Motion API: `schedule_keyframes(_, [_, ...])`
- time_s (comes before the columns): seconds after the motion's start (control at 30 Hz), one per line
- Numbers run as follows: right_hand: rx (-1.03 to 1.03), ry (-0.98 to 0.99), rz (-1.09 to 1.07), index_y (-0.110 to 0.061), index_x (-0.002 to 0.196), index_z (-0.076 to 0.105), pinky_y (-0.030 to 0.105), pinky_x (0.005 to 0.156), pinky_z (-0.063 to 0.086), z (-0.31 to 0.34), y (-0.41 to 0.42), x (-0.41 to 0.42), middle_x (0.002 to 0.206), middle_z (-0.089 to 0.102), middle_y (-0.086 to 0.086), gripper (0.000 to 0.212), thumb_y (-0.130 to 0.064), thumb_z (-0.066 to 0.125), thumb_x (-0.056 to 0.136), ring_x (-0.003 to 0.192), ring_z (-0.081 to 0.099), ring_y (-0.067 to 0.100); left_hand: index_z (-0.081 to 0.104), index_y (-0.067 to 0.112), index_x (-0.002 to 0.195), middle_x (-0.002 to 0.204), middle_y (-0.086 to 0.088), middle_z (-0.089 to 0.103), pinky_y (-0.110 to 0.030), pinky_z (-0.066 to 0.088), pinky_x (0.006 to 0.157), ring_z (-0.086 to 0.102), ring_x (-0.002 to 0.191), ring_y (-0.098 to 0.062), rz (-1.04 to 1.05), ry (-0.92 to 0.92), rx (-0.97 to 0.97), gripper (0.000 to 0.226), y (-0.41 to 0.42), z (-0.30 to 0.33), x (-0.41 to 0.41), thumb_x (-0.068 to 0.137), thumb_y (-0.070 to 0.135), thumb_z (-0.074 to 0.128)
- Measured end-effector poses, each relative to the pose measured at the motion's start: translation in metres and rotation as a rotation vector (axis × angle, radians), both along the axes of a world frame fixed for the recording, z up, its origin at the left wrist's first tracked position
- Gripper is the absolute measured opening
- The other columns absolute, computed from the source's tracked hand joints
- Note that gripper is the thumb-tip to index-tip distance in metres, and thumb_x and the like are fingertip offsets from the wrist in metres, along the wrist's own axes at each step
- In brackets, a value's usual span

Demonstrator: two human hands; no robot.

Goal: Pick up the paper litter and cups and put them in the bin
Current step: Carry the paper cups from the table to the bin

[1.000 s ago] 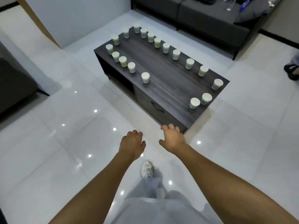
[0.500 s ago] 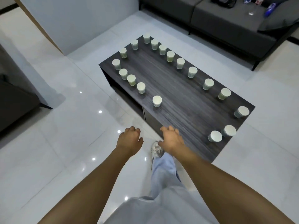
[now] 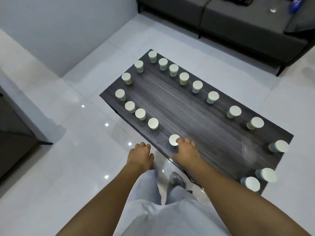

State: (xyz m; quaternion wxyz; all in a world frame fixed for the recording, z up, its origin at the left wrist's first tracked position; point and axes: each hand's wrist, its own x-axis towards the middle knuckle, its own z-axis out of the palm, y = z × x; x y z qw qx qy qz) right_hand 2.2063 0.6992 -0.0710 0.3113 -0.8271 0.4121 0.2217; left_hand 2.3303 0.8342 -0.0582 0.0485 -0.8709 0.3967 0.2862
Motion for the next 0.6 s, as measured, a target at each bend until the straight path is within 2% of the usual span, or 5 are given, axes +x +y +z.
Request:
schedule_keyframes(0.33, [0.096, 0.094, -0.389, -0.018, 0.137, 0.039, 0.041, 0.101, 0.039, -0.051, -0.029, 0.090, 0.141, 0.036, 0.011, 0.056, -0.027, 0.063, 0.087, 0.128, 0.033, 0.033, 0.047, 0.014, 0.132, 0.135, -0.006, 0.047, -0.036, 0.040, 0.099, 0.041, 0.125, -0.024, -0.276, 0.094, 0.110, 0.041, -0.073, -0.055, 0.134, 0.097, 0.034, 0.043])
schedule_keyframes(0.53, [0.086, 0.161, -0.559, -0.019, 0.139, 0.039, 0.041, 0.100, 0.037, -0.088, -0.037, 0.106, 0.137, 0.037, 0.011, 0.058, -0.021, 0.061, 0.085, 0.124, 0.035, 0.034, 0.043, 0.014, 0.131, 0.132, -0.006, 0.043, -0.034, 0.038, 0.097, 0.037, 0.126, -0.025, -0.402, 0.122, 0.157, 0.042, -0.109, -0.092, 0.164, 0.093, 0.028, 0.050])
schedule_keyframes(0.6, [0.081, 0.177, -0.600, -0.018, 0.140, 0.037, 0.043, 0.100, 0.038, -0.104, -0.044, 0.110, 0.138, 0.036, 0.011, 0.060, -0.021, 0.060, 0.085, 0.125, 0.034, 0.035, 0.038, 0.015, 0.137, 0.134, -0.006, 0.040, -0.035, 0.038, 0.098, 0.035, 0.126, -0.025, -0.411, 0.138, 0.138, 0.050, -0.121, -0.108, 0.167, 0.091, 0.024, 0.054])
